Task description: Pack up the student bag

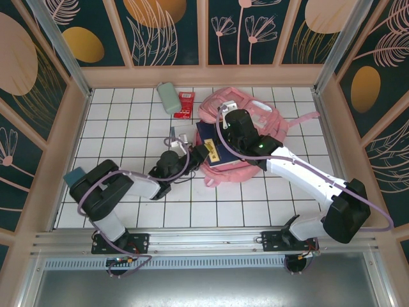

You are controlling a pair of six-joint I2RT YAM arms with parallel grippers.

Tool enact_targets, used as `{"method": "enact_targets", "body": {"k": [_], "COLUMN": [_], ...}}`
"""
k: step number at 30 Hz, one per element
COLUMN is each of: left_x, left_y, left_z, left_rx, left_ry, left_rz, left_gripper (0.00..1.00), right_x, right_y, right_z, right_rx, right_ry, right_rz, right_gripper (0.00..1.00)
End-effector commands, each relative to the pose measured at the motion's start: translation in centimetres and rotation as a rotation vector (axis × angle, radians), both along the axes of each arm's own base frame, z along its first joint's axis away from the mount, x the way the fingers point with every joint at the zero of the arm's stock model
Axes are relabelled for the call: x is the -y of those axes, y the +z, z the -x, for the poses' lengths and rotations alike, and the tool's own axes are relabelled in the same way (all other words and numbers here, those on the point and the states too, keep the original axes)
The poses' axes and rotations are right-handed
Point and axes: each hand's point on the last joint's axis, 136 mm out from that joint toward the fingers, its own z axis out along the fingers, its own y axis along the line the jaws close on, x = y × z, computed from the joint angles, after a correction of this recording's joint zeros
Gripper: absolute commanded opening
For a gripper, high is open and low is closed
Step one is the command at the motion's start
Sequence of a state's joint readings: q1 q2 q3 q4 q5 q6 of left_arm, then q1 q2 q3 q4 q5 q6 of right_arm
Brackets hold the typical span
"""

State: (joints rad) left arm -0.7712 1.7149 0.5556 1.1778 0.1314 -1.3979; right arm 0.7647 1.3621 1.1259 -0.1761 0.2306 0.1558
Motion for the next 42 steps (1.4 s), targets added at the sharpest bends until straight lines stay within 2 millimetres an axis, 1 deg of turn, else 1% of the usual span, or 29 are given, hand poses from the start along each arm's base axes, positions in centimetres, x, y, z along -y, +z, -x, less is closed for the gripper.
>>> {"method": "enact_targets", "body": {"k": [1,4,8,11,12,13,15,16,17,18,21,26,28,31,34,36,37,38,39,40,42], "left_x": [1.2,1.7,2.7,3.7,4.2,4.8,5.8,6.2,6.3,6.3,5.7,3.6,3.8,5.1,6.7,7.9,8.1,8.4,8.8,9.0,9.6], "left_y": [0.7,-1.4,-1.9,-2.6,-2.7,-2.9,-2.9,-3.3,-4.1,-4.5,-4.9,-6.5,-6.7,-7.2,-8.1,-7.8,-7.9,-8.1,-8.1,-8.0,-8.1], "left_z": [-1.5,-2.7,-3.7,-4.8,-5.1,-5.3,-5.3,-5.1,-4.7,-4.4,-3.7,-2.3,-2.0,-1.8,-1.4,-1.8,-2.0,-2.1,-2.3,-2.7,-3.3], "left_rx": [-0.004,-0.067,-0.082,-0.112,-0.112,-0.116,-0.11,-0.118,-0.134,-0.144,-0.152,-0.175,-0.166,-0.163,-0.16,-0.152,-0.149,-0.155,-0.151,-0.149,-0.149], "left_ry": [0.057,0.132,0.203,0.244,0.244,0.241,0.224,0.211,0.2,0.188,0.172,0.156,0.13,0.069,0.002,-0.003,-0.003,0.0,-0.003,0.003,0.016], "left_rz": [0.054,0.003,-0.001,-0.054,-0.086,-0.118,-0.163,-0.189,-0.217,-0.238,-0.295,-0.456,-0.483,-0.485,-0.441,-0.42,-0.423,-0.423,-0.415,-0.41,-0.418], "left_gripper": [0.0,0.0,0.0,0.0,0.03,0.16,0.38,0.45,0.51,0.53,0.56,0.56,0.55,0.55,0.54,0.5,0.48,0.45,0.39,0.36,0.34], "right_x": [-0.7,-0.8,-1.0,-1.2,-1.3,-1.3,-1.3,-1.4,-1.3,-1.3,-1.1,-0.8,-0.8,-0.9,-1.0,-1.0,-1.1,-1.2,-1.3,-1.4,-1.9], "right_y": [4.7,4.8,4.7,4.7,4.6,4.6,4.4,4.3,4.1,4.0,3.9,4.1,4.3,4.4,4.3,4.2,4.2,4.2,4.1,4.2,4.4], "right_z": [0.1,0.2,0.3,0.4,0.4,0.4,0.4,0.4,0.4,0.4,0.5,0.6,0.6,0.6,0.7,0.7,0.8,0.9,1.0,1.0,1.4], "right_rx": [0.093,0.091,0.085,0.079,0.077,0.076,0.073,0.07,0.069,0.067,0.07,0.081,0.085,0.085,0.08,0.074,0.071,0.066,0.063,0.061,0.052], "right_ry": [0.019,0.027,0.035,0.043,0.045,0.046,0.045,0.048,0.047,0.047,0.045,0.044,0.045,0.052,0.056,0.059,0.064,0.068,0.074,0.079,0.102], "right_rz": [-0.147,-0.155,-0.171,-0.178,-0.179,-0.176,-0.171,-0.17,-0.166,-0.165,-0.159,-0.156,-0.161,-0.165,-0.165,-0.168,-0.168,-0.174,-0.178,-0.185,-0.204], "right_gripper": [0.0,0.0,0.0,0.0,0.0,0.0,0.0,0.0,0.0,0.0,0.0,0.0,0.0,0.0,0.0,0.0,0.0,0.0,0.0,0.0,0.0]}}
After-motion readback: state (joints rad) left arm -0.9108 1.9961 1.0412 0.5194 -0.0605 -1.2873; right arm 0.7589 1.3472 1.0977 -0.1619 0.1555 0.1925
